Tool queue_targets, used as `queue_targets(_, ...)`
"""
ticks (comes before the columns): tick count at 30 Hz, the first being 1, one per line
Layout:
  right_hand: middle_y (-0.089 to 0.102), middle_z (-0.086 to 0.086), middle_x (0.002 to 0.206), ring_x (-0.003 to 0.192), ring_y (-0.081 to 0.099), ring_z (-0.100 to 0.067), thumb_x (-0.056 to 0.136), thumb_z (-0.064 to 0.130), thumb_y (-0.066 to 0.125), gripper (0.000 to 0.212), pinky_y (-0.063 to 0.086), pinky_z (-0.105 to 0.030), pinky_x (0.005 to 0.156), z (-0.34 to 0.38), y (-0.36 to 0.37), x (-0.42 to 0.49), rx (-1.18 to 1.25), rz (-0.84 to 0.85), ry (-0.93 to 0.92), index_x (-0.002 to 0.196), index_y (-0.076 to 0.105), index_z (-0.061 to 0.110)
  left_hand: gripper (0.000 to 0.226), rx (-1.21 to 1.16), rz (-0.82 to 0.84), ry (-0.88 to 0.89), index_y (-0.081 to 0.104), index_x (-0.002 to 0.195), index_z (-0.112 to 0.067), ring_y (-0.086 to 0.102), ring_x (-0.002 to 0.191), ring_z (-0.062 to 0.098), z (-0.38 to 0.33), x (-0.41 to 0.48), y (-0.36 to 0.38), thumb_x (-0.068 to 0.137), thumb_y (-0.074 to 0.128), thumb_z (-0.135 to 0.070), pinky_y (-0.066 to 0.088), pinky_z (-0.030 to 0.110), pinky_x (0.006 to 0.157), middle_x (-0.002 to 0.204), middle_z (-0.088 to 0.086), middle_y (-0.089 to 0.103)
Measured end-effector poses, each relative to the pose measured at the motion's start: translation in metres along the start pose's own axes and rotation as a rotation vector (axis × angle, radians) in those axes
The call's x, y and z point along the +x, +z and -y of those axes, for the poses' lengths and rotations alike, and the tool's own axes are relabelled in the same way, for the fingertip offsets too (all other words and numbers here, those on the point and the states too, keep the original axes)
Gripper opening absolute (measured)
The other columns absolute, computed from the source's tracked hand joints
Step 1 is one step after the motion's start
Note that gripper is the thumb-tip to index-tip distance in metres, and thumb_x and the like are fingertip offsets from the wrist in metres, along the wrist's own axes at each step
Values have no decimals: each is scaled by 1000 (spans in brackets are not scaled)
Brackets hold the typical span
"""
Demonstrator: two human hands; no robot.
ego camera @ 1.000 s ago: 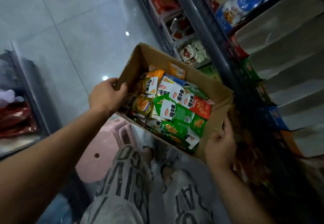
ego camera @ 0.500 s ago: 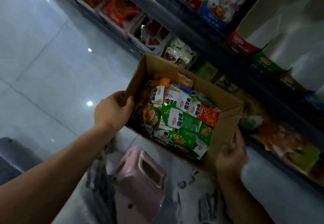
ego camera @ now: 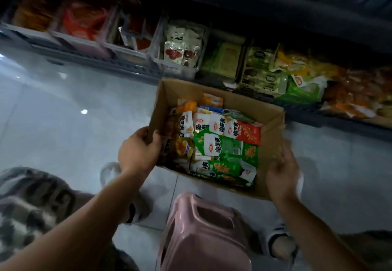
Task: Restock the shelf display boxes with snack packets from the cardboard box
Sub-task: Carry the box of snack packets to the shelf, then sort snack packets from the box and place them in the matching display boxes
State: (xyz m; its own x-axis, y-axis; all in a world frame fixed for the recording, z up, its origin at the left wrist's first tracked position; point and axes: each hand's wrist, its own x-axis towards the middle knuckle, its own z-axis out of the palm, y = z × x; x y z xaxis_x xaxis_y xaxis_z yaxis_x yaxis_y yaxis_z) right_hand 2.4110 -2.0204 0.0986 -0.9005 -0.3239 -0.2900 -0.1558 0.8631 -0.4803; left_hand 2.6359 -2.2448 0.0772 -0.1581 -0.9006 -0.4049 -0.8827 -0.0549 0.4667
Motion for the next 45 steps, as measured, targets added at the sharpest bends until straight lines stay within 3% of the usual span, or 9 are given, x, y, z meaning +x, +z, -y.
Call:
queue_targets(3, 70, -22, 116, 91, 66, -40, 98, 4, 46, 53, 51, -37, 73, -29, 23, 6, 25, 6, 4, 147, 48, 24, 35, 31, -2, 8, 72, 111, -25, 66, 79, 27, 10, 2, 36, 99, 50, -50, 48, 33, 66, 91, 1, 77)
queue_targets(9, 73, -14, 107, 69, 51, -19, 95, 0, 47, 64, 42, -27, 65, -73, 59, 44, 46, 4, -80, 150, 43, 33, 38, -13, -5, -51, 72, 116, -23, 71, 89, 30, 21, 10, 95, 98, 53, -50, 55, 36, 74, 97, 3, 77)
queue_targets(15, 72, -18, 89, 65, 58, -30, 95, 5, 46, 68, 47, -32, 60, -92, 97, 73, 76, 30, -91, 154, 35, 38, 39, -48, -72, -58, 71, 121, -19, 70, 100, 36, 32, 21, 124, 98, 57, -47, 50, 36, 77, 106, 9, 78)
queue_targets(21, 69, -15, 119, 92, 65, -39, 98, 9, 47, 67, 41, -29, 68, -81, 118, 84, 75, 78, -201, 157, 27, 34, 39, -152, -100, -80, 65, 128, -17, 68, 103, 38, 45, 36, 125, 96, 63, -40, 53, 40, 86, 112, 12, 75)
queue_targets(28, 68, -22, 108, 65, 50, -24, 100, 14, 51, 74, 34, -26, 52, -78, 120, 86, -41, 147, -227, 160, 10, 30, 51, -261, 20, -38, 48, 136, -21, 62, 92, 24, 54, 42, 121, 94, 70, -39, 56, 39, 88, 110, -2, 63)
queue_targets(33, 56, -23, 135, 112, 60, -42, 99, 23, 58, 80, 53, -44, 88, -81, 117, 94, -43, 249, -213, 159, 5, 28, 51, -262, 80, -29, 45, 135, -21, 62, 92, 25, 57, 45, 117, 94, 71, -38, 53, 36, 83, 110, -1, 61)
queue_targets(36, 39, -19, 148, 130, 44, -40, 94, 26, 61, 69, 44, -49, 105, -69, 119, 94, -153, 190, -264, 152, 25, 15, 50, -264, 138, -31, 43, 135, -20, 64, 93, 26, 56, 49, 110, 95, 70, -36, 54, 37, 82, 111, 1, 62)
queue_targets(39, 46, -15, 138, 127, 40, -36, 89, 24, 61, 46, 37, -46, 104, -44, 119, 92, -331, 16, -436, 134, 52, 16, 50, -268, 144, -30, 44, 135, -18, 63, 95, 25, 54, 51, 109, 95, 70, -32, 55, 38, 82, 114, 4, 63)
queue_targets(45, 64, -4, 125, 110, 61, -23, 96, 31, 63, 28, 49, -30, 90, 1, 133, 103, -254, 382, -457, 122, 65, 20, 52, -179, -38, 126, 47, 137, -14, 57, 118, 30, 33, 61, 109, 91, 68, -27, 50, 49, 105, 134, 10, 54)
